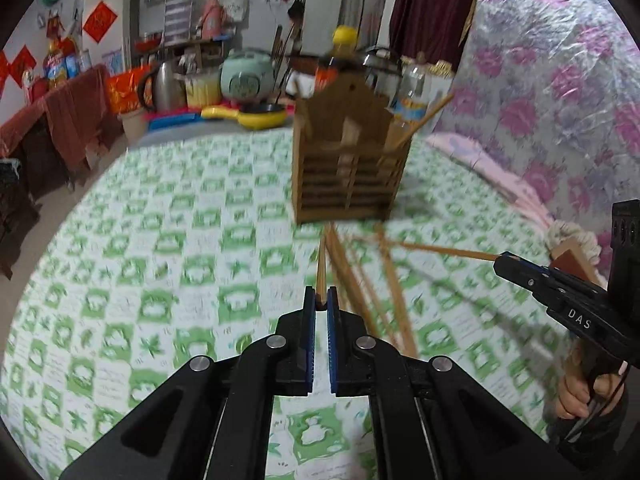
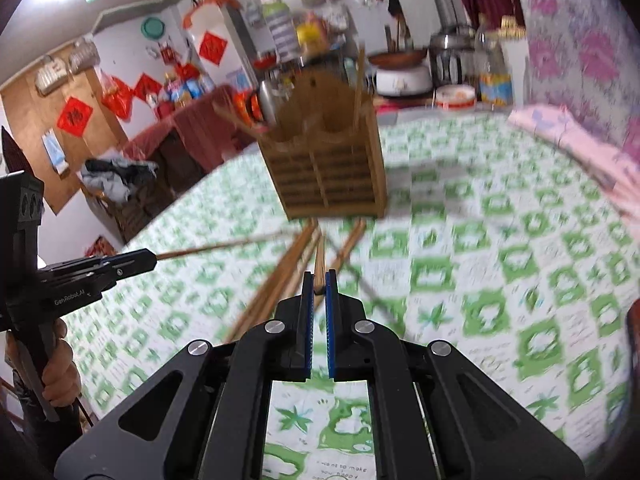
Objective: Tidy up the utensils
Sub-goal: 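Raise both chopsticks and insert them into the wooden holder, then open both grippers, leaving the chopsticks standing in the holder, then move both tools back over the remaining chopsticks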
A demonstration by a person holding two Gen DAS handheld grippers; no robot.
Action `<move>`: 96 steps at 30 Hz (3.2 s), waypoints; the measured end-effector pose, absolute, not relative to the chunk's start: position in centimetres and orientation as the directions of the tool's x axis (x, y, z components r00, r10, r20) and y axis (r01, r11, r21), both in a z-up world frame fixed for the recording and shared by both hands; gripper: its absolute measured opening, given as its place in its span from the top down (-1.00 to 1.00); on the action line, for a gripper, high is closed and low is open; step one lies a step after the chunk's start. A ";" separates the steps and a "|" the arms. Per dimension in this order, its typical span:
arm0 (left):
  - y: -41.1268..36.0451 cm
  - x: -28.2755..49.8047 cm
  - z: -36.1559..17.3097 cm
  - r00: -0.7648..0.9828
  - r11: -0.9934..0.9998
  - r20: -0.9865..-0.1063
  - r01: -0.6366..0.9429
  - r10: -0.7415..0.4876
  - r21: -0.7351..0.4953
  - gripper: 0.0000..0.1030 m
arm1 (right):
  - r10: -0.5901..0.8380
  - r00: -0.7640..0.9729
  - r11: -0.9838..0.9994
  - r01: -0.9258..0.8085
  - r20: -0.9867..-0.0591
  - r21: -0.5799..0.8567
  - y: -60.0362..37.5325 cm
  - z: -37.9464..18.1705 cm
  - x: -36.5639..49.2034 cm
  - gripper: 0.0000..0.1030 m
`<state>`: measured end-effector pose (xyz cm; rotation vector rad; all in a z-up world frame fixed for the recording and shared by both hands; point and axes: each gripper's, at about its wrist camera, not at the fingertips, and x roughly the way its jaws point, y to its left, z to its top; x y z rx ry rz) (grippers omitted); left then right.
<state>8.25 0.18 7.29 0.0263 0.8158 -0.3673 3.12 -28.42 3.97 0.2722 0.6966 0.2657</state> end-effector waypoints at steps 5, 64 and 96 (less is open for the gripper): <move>-1.2 9.2 10.1 0.637 0.926 -0.693 0.357 -0.338 -0.124 0.89 | 0.320 0.774 0.935 -0.168 -0.546 0.311 -28.2 7.0 3.2 0.88; 0.5 15.0 3.2 0.617 0.966 -0.748 0.219 -0.246 -0.138 -0.73 | 0.218 0.769 0.954 -0.037 -0.601 0.299 -27.6 3.7 7.9 -0.45; -2.0 15.7 -4.1 0.395 0.955 -0.902 0.290 -0.175 -0.058 -0.74 | 0.256 0.639 0.927 0.051 -0.726 0.372 -29.4 -1.4 9.8 -0.47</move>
